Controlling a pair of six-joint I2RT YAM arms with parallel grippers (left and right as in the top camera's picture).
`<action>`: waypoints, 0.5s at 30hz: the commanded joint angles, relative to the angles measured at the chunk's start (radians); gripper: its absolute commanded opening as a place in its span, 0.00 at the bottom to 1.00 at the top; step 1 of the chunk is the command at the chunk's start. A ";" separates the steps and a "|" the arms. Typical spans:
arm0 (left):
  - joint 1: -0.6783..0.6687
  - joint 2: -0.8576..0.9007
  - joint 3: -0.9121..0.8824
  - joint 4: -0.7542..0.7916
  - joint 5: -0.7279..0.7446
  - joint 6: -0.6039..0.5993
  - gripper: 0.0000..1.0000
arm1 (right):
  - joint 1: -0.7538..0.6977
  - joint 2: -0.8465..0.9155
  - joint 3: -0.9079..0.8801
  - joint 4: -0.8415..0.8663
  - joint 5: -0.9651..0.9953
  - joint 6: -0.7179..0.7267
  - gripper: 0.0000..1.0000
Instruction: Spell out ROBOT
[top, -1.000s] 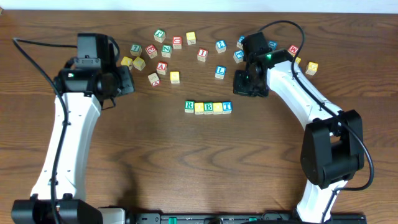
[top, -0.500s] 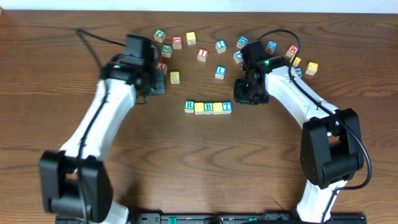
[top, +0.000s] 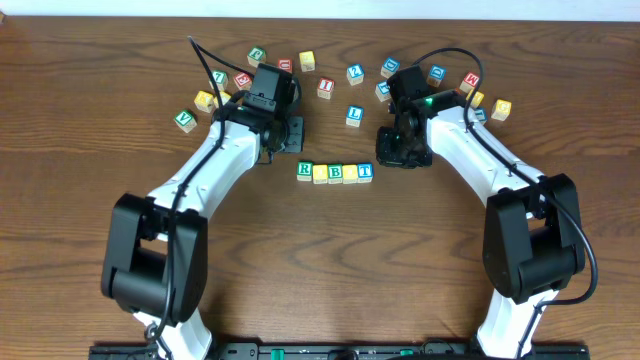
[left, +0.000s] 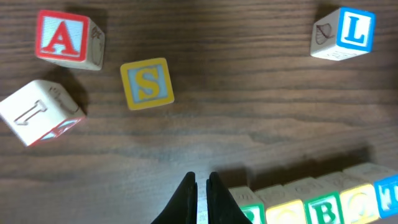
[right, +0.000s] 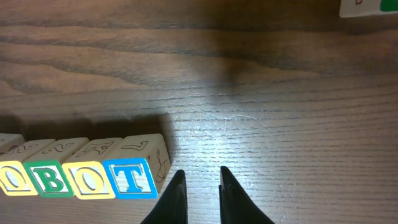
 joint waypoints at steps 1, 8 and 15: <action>-0.017 0.032 -0.010 0.017 0.001 0.010 0.08 | 0.007 -0.008 -0.006 0.000 0.002 -0.013 0.14; -0.056 0.083 -0.010 0.027 -0.059 0.005 0.08 | 0.007 -0.008 -0.006 0.000 0.005 -0.013 0.16; -0.066 0.093 -0.010 0.026 -0.060 0.006 0.08 | 0.007 -0.008 -0.006 0.000 0.006 -0.013 0.17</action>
